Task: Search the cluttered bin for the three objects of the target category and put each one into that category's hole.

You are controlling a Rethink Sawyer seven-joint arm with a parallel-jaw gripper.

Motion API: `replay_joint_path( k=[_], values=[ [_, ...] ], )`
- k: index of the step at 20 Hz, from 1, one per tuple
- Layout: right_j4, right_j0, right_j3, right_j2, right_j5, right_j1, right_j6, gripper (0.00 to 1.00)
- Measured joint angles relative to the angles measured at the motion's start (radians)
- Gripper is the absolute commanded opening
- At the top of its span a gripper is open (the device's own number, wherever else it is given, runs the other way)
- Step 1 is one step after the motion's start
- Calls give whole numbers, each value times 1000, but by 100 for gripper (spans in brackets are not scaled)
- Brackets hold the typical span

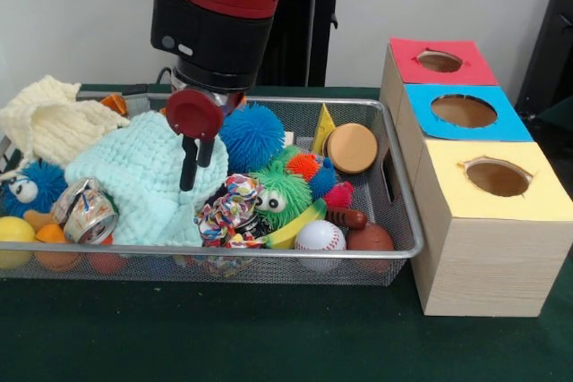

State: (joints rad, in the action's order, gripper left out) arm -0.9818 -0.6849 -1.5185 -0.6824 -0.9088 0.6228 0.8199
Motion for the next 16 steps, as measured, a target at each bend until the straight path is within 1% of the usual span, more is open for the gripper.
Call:
replay_joint_path(
  k=[3, 10, 16],
  values=[
    [-23, 16, 7, 15, -10, -2, 0, 100],
    [-43, 38, 19, 48, -19, -20, 0, 100],
    [-72, 74, 50, 93, -67, -66, 0, 100]
  ],
)
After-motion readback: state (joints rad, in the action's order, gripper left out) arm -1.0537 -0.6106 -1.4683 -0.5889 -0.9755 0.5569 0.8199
